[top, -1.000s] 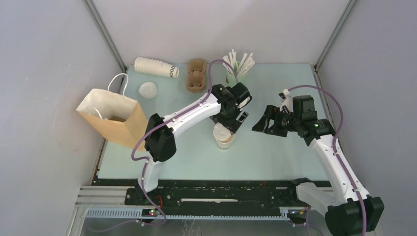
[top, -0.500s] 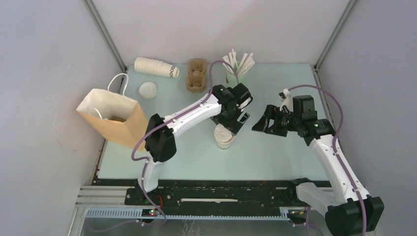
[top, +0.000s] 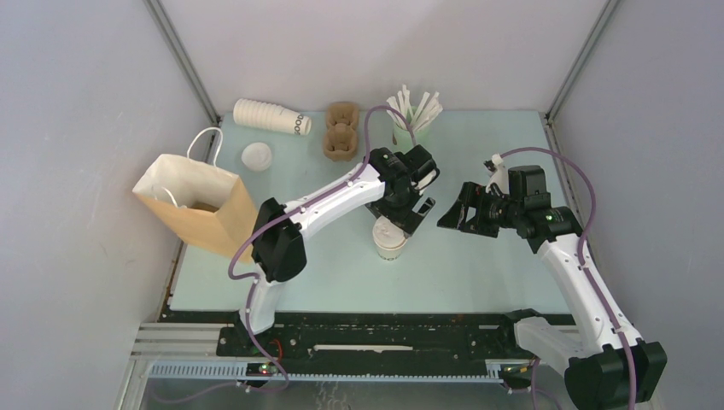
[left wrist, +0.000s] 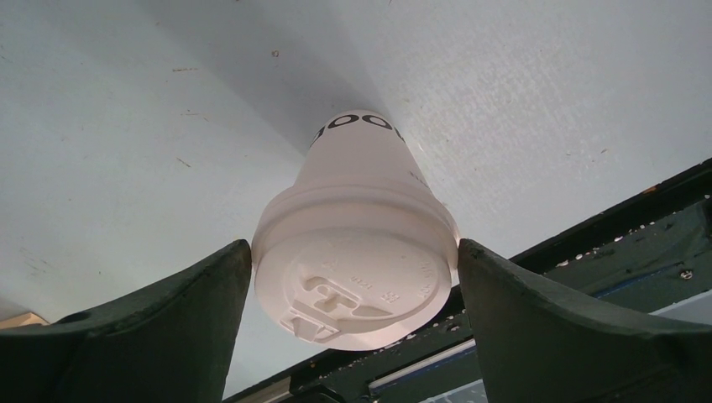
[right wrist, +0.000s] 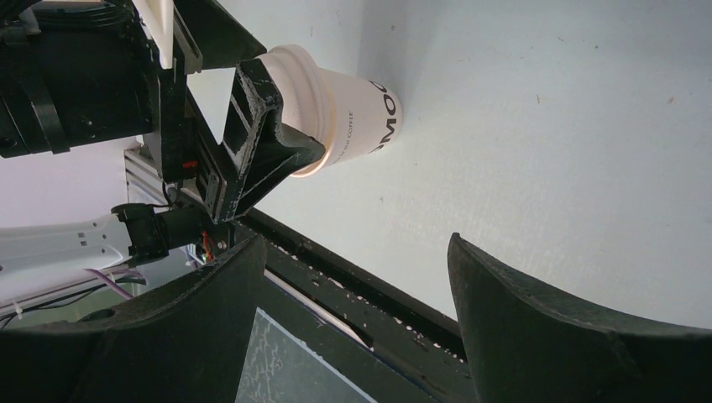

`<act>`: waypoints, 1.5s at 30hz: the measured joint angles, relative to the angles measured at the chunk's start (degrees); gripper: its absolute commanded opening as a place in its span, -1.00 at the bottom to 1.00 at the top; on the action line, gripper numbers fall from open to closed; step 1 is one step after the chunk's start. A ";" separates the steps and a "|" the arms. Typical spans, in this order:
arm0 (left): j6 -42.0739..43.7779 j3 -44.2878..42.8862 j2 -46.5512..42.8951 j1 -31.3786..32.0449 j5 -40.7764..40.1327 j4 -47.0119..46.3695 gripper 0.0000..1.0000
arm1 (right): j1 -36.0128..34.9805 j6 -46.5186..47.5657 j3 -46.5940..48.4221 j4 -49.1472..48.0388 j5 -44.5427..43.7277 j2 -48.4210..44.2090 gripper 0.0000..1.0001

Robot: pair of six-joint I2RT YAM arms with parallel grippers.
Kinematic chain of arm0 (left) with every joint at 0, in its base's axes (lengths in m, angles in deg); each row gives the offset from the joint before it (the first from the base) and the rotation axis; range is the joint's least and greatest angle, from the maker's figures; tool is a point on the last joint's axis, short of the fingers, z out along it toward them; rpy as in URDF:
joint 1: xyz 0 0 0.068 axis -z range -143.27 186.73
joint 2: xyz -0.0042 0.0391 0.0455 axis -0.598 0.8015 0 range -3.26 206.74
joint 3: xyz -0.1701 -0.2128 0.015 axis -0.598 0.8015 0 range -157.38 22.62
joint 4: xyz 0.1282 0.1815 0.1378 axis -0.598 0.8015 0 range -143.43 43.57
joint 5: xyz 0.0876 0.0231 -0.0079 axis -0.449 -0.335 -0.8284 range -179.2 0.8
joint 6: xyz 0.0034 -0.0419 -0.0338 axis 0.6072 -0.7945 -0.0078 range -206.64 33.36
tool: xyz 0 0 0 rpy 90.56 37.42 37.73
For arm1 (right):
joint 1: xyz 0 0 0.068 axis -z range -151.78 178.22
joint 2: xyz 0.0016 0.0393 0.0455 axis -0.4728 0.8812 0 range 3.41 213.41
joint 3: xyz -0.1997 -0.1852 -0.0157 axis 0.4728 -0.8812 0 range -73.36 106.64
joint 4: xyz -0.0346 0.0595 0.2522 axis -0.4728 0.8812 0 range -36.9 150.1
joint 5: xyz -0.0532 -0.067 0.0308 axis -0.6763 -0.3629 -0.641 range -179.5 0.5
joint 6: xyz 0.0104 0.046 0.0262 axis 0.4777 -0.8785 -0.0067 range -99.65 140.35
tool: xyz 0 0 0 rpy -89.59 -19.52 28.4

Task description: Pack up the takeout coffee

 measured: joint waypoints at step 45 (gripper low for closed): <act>-0.07 0.11 -0.46 0.48 -1.53 0.52 1.00 | 0.00 0.04 -0.02 0.02 0.00 -0.35 0.75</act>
